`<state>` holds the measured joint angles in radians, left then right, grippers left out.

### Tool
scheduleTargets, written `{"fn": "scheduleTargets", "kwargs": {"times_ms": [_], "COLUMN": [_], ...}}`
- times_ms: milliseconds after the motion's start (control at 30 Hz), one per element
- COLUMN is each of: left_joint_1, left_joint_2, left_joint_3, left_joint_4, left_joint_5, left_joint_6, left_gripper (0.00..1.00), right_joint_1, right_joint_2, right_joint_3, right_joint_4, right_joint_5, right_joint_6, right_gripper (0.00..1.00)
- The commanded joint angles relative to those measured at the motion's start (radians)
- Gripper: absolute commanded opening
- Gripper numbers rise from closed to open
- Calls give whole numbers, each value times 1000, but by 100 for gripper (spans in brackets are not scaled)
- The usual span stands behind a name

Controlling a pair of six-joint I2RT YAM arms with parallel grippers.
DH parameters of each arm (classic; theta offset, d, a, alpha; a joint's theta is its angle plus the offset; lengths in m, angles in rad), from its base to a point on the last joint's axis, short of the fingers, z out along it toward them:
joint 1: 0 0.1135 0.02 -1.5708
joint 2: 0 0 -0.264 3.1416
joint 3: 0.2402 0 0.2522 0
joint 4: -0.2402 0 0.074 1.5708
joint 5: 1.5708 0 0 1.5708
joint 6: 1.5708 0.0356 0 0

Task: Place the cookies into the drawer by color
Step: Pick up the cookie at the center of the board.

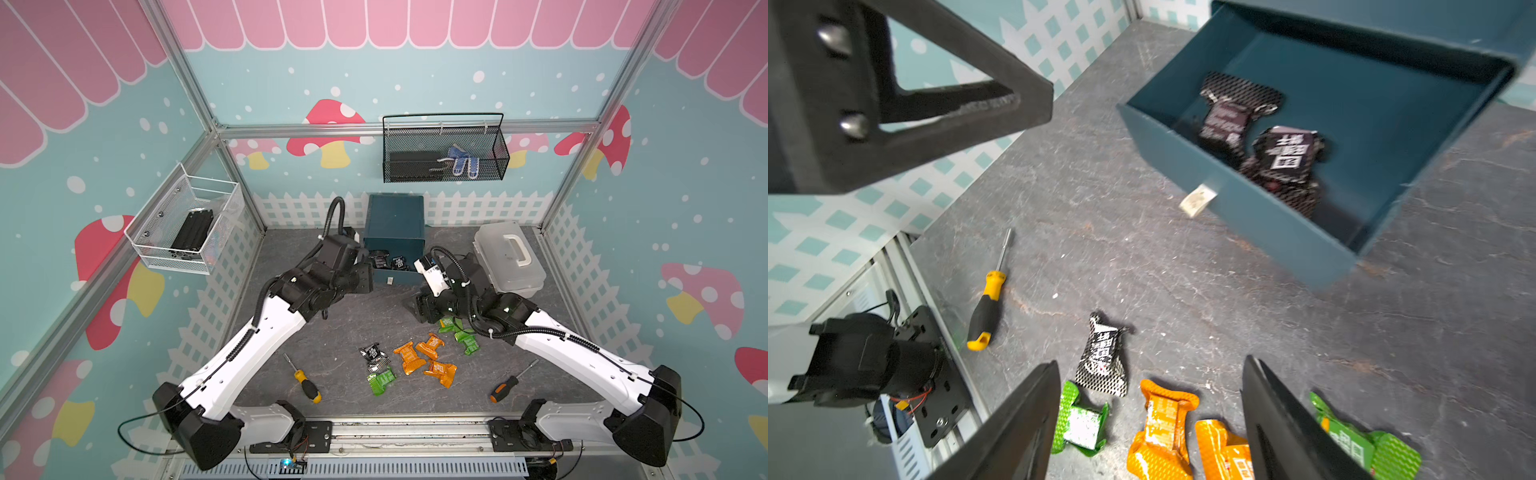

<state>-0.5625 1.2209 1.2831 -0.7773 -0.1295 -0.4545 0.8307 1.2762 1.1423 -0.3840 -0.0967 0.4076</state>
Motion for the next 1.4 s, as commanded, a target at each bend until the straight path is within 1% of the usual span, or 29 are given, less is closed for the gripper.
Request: {"fn": "scheduleTargets", "kwargs": {"times_ms": [0,33,100,200,233,267,333,400,433,500,667,767,800,867,933,1067,1167,1367], "left_joint_1": [20,22,36,77,106,136,250,314,337,365,448,463,464,461,462,461,462,462], "left_joint_2": [-122,-167,-232,-282,-293,-294,-273,-268,-268,-268,-233,-210,-210,-227,-243,-243,-238,-239], "left_joint_3": [-195,-273,-378,-473,-508,-540,-591,-668,-704,-749,-811,-825,-822,-816,-829,-834,-829,-829], "left_joint_4": [226,288,333,352,379,416,464,556,595,620,679,708,692,644,636,643,640,638], "left_joint_5": [88,94,115,124,150,204,336,429,456,464,534,546,532,475,443,456,455,462], "left_joint_6": [-79,-105,-134,-153,-159,-163,-174,-202,-216,-217,-215,-213,-204,-188,-188,-188,-184,-185], "left_gripper": [57,57,57,58,58,58,58,58,58,58,58,58,58,58,58,58,58,58], "right_joint_1": [54,73,108,159,172,179,189,195,199,208,227,236,238,240,239,243,247,255], "right_joint_2": [60,87,141,211,233,251,298,342,367,417,548,610,615,677,704,752,759,791], "right_joint_3": [-8,3,34,68,80,89,114,131,143,167,252,295,311,338,347,380,372,369], "right_joint_4": [-43,-59,-99,-108,-108,-108,-112,-113,-114,-124,-161,-167,-177,-197,-199,-220,-229,-242], "right_joint_5": [83,102,133,141,138,134,118,110,103,94,83,64,60,58,55,38,57,46], "right_joint_6": [28,34,42,42,40,37,33,33,33,33,33,33,33,34,36,37,46,54], "right_gripper": [72,73,73,73,73,73,73,73,72,73,75,75,75,75,75,74,73,73]}}
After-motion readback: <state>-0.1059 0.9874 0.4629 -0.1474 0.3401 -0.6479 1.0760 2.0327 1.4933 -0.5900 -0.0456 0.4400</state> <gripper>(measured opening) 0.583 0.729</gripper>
